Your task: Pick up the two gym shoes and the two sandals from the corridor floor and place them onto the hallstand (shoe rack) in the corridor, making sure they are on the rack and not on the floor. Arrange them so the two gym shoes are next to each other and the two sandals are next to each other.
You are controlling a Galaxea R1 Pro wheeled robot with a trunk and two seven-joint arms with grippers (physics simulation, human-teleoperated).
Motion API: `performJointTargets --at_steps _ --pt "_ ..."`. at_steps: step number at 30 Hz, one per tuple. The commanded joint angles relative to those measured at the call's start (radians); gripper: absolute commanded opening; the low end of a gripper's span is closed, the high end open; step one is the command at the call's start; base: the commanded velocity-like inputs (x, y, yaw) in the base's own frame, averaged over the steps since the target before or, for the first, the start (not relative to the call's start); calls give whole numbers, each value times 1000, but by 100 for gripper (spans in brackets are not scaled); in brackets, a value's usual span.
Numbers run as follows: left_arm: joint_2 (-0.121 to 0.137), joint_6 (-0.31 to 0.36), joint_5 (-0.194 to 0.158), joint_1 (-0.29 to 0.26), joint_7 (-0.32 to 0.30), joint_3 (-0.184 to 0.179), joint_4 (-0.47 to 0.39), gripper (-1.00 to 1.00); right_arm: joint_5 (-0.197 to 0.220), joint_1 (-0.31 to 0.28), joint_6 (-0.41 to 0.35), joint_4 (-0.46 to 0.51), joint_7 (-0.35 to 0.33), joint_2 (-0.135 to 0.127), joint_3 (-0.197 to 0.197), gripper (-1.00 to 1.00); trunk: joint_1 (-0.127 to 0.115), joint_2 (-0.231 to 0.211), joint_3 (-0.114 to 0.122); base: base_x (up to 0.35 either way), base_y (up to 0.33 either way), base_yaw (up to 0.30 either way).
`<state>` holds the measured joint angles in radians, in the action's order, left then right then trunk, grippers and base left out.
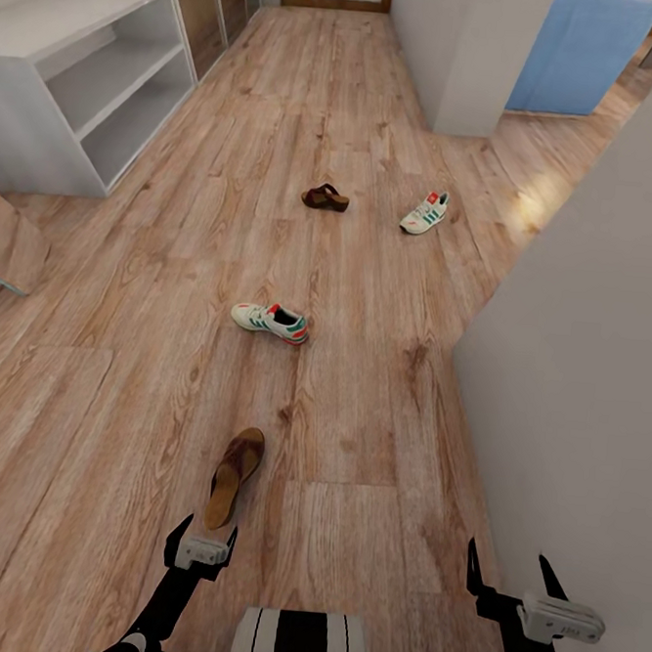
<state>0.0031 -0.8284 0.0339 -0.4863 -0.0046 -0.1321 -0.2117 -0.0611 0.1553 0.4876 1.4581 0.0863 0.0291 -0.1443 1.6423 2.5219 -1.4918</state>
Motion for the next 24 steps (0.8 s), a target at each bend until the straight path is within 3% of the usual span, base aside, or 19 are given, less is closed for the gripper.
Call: performJointTargets --at_steps 1,24 --pt "0 0 0 0 0 0 0 100 0 1 1 -1 0 0 1 100 0 0 0 0 0 0" --pt "-1 1 -2 -1 0 6 -13 100 -3 22 5 -2 -2 7 8 100 0 0 -2 0 0 0"
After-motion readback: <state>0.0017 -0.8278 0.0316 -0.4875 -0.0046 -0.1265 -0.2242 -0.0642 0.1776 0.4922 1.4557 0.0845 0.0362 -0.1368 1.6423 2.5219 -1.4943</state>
